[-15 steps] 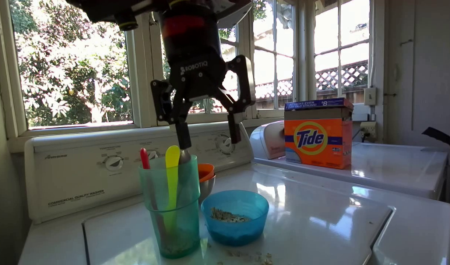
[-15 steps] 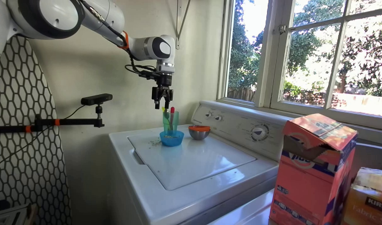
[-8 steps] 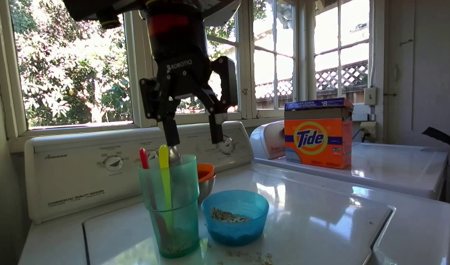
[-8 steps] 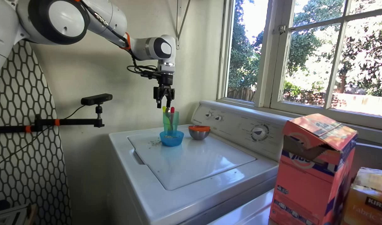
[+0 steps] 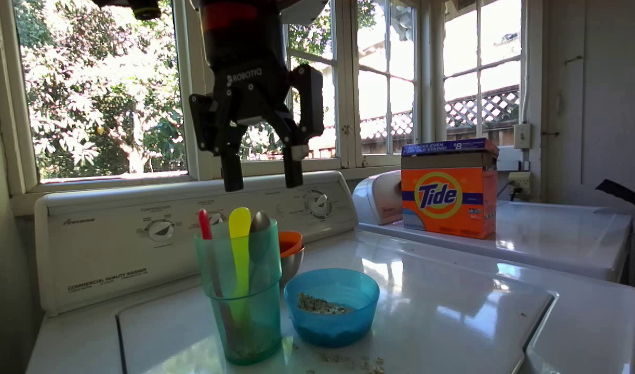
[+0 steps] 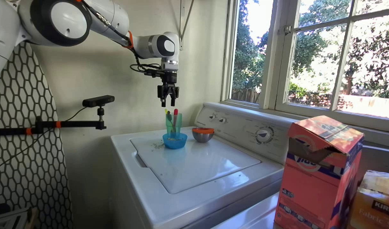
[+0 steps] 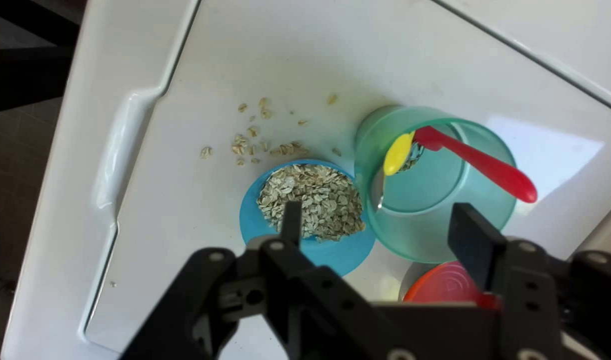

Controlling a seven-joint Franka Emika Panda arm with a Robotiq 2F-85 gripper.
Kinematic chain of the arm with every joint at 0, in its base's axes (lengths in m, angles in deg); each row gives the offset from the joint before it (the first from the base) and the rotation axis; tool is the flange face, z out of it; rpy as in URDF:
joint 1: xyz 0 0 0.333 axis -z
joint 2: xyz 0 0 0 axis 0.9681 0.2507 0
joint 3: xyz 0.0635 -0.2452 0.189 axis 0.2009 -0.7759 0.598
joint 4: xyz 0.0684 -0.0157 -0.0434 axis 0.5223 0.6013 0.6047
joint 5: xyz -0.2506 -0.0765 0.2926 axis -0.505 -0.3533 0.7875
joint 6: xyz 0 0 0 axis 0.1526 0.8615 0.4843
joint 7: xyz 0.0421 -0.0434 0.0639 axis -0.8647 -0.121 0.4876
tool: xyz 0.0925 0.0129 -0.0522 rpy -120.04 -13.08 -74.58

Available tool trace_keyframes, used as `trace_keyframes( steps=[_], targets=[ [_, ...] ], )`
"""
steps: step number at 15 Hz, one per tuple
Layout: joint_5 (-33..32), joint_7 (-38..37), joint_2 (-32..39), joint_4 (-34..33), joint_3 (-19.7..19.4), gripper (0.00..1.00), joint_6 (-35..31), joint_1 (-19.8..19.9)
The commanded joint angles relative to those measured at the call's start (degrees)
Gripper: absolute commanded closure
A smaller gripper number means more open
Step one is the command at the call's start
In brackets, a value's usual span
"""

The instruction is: Remove the silver spoon, the knife and the pink spoon out of the green cup

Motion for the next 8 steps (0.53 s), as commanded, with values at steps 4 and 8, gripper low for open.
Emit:
trace_keyframes(
  steps=[4, 8],
  targets=[
    [-0.77, -2.64, 3.73, -2.78, -0.88, 0.36, 1.29, -1.27],
    [-0.7, -3.62, 5.09, -3.3, -1.29, 0.53, 1.53, -1.51]
  ],
)
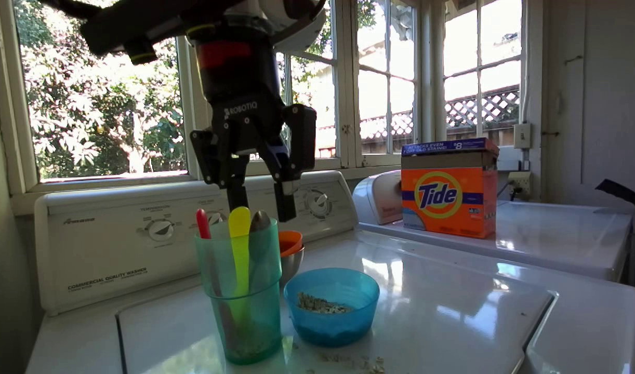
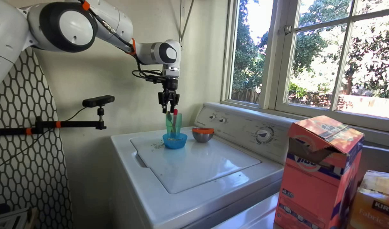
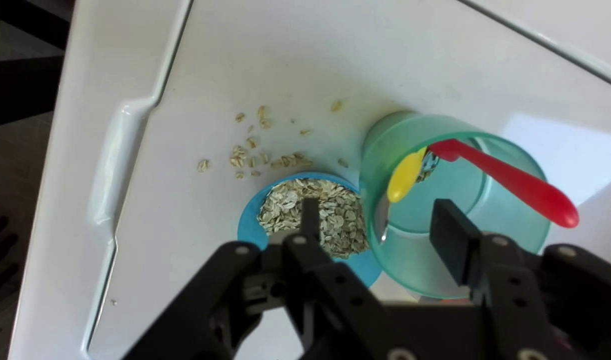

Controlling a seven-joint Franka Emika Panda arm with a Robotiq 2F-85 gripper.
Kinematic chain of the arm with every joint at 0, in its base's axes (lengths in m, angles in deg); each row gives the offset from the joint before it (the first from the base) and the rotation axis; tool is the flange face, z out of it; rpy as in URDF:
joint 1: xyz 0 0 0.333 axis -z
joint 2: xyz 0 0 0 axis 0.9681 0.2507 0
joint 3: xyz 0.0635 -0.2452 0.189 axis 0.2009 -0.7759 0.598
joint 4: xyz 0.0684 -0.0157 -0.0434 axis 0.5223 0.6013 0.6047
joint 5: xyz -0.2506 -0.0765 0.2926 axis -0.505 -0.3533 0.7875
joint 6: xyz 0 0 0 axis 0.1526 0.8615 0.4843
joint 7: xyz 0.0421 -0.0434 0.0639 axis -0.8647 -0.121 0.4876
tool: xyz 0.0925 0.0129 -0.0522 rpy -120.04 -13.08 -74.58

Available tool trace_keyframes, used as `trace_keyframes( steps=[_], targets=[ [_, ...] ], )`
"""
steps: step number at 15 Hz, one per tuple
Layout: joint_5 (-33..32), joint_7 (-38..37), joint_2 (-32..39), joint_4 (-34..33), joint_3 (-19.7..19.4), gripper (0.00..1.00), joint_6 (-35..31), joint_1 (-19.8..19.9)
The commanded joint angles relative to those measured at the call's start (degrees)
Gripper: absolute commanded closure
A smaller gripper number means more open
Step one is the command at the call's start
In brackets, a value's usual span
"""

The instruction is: Remove the silver spoon, the knife and the pink spoon out of the green cup

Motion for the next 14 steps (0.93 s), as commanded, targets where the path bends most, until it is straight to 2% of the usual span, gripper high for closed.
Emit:
trace_keyframes(
  steps=[1, 5, 6, 12, 13, 14],
  targets=[
    [-0.67, -1.92, 2.18, -2.75, -0.9, 0.65, 1.51, -1.09],
    [-0.76, -2.19, 2.73, -3.66, -1.17, 0.97, 1.63, -1.31],
    [-0.81, -2.23, 2.73, -3.78, -1.2, 1.0, 1.7, -1.37],
    [-0.96, -2.05, 2.78, -4.42, -1.25, 0.98, 2.64, -1.58],
    [-0.95, -2.02, 2.86, -4.62, -1.25, 0.68, 2.91, -1.6],
    [-0.93, -2.01, 2.93, -4.82, -1.25, 0.66, 3.1, -1.63]
  ],
)
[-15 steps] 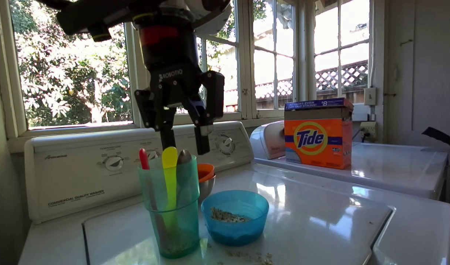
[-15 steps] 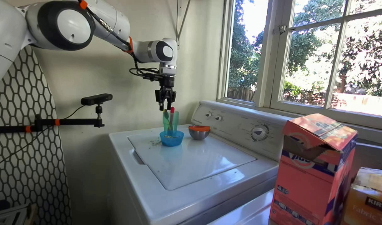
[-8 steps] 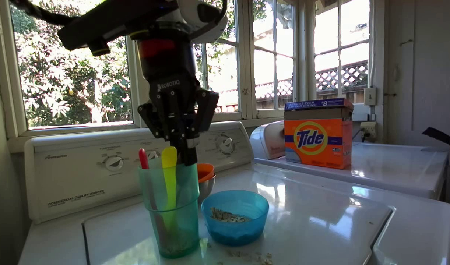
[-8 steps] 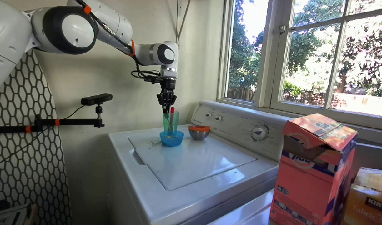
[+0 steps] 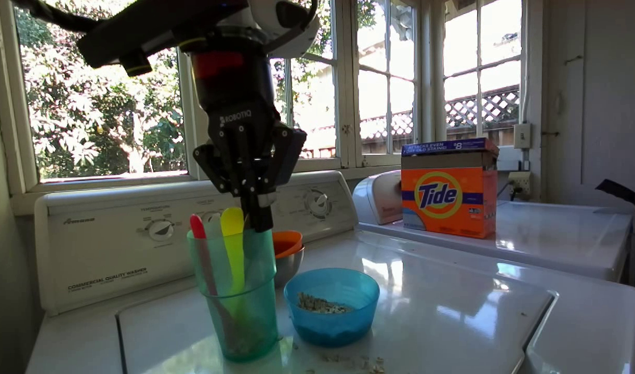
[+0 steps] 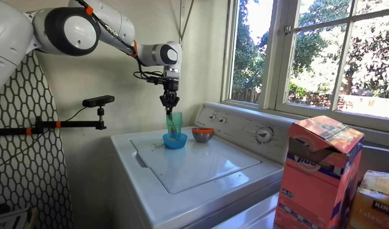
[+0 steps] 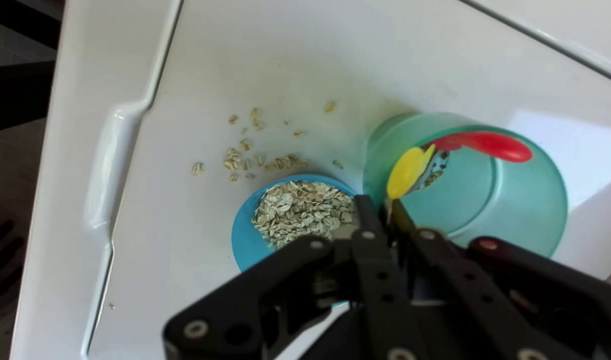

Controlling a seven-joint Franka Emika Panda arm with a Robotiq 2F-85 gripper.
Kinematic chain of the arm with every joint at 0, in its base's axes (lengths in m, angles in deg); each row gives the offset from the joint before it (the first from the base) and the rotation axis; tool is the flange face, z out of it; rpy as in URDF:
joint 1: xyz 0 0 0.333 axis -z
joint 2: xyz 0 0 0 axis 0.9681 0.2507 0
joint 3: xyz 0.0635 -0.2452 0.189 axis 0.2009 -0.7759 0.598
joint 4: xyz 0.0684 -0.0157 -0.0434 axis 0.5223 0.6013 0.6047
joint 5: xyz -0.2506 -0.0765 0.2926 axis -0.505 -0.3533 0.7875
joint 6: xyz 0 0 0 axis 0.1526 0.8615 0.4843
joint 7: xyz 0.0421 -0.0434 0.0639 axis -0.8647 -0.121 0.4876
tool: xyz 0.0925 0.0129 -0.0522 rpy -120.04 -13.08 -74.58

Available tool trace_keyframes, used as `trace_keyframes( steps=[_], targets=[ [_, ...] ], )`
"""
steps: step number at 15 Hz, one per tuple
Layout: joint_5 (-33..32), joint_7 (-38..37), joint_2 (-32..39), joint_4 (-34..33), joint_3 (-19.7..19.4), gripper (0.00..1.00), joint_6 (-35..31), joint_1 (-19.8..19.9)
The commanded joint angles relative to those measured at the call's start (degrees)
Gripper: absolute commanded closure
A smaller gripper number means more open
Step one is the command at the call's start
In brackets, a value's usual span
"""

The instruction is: Remove the silver spoon, the knife and the pink spoon out of the green cup

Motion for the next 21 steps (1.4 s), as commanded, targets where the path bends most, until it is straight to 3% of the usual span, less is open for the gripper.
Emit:
trace_keyframes(
  steps=[1, 2, 5, 12, 17, 21],
  targets=[
    [-0.87, -1.07, 1.11, -2.68, -0.68, 0.8, 2.37, -1.09],
    [-0.87, -1.03, 1.13, -2.87, -0.68, 0.91, 2.52, -1.11],
    [-1.05, -1.07, 0.88, -2.69, -0.36, 1.0, 2.22, -0.84],
    [-0.03, 1.54, -1.34, -2.78, 0.09, 0.99, 3.66, 0.19],
    [4.36, 10.46, -6.91, -2.09, 1.02, 0.99, 5.24, 3.77],
    [12.35, 19.77, -11.52, -2.04, 1.47, 0.99, 9.08, 7.67]
  ],
)
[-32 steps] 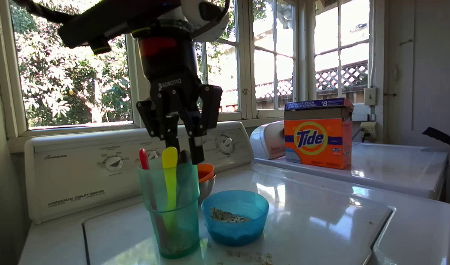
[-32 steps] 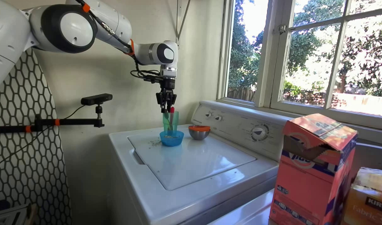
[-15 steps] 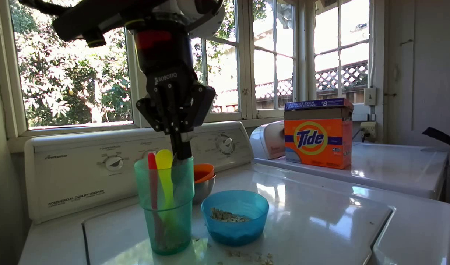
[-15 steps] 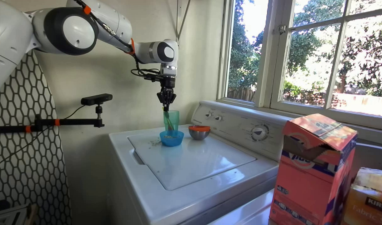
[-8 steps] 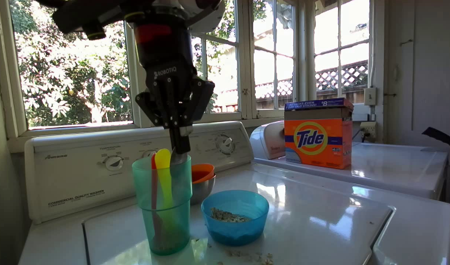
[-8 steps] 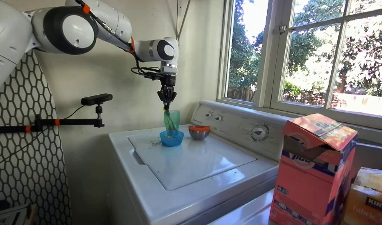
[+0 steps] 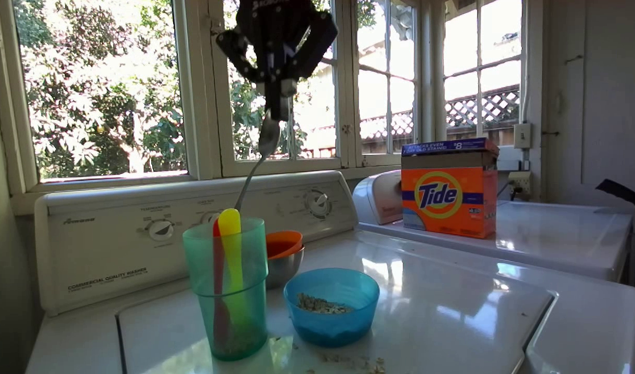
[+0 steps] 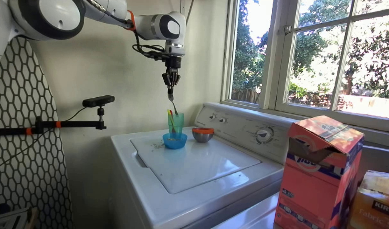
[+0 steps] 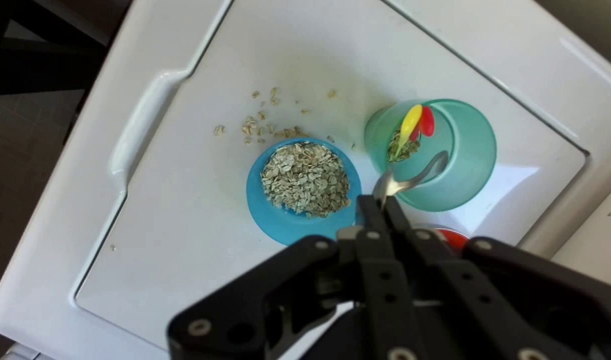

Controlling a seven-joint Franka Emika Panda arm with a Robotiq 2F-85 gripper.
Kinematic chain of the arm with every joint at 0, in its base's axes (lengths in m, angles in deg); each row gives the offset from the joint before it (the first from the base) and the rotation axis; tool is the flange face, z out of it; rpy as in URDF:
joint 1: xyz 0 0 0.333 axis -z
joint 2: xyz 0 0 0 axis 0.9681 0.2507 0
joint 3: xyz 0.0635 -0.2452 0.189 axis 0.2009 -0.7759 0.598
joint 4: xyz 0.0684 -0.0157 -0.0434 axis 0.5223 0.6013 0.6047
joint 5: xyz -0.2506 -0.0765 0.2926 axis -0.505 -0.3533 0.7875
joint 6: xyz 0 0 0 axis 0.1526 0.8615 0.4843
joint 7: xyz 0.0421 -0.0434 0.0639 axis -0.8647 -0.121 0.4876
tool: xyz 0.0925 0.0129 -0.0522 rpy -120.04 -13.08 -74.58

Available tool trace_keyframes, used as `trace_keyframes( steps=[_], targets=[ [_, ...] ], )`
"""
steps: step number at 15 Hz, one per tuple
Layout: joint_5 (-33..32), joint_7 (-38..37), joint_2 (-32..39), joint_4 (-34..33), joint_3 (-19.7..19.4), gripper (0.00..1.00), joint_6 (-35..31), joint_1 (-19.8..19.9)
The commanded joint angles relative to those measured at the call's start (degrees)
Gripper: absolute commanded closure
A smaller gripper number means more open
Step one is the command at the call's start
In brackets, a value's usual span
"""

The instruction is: Remove the silver spoon, the knife and the pink spoon out of the green cup

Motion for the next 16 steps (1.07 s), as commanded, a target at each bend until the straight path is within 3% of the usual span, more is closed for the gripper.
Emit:
trace_keyframes(
  steps=[1, 4, 9, 12, 16],
  targets=[
    [6.86, 7.61, -4.6, 1.11, 0.74, 0.99, 4.82, 3.76],
    [3.68, 4.89, -8.73, 3.74, -1.52, 0.99, 5.47, 4.61],
    [-7.84, -1.6, -14.88, 17.42, -4.2, 0.99, -12.85, 4.18],
    [-16.26, -9.97, -15.07, 24.77, -4.83, 0.99, -19.38, 3.64],
    [-26.55, -23.2, -14.0, 31.2, -4.37, 0.99, -21.54, 4.37]
  ],
)
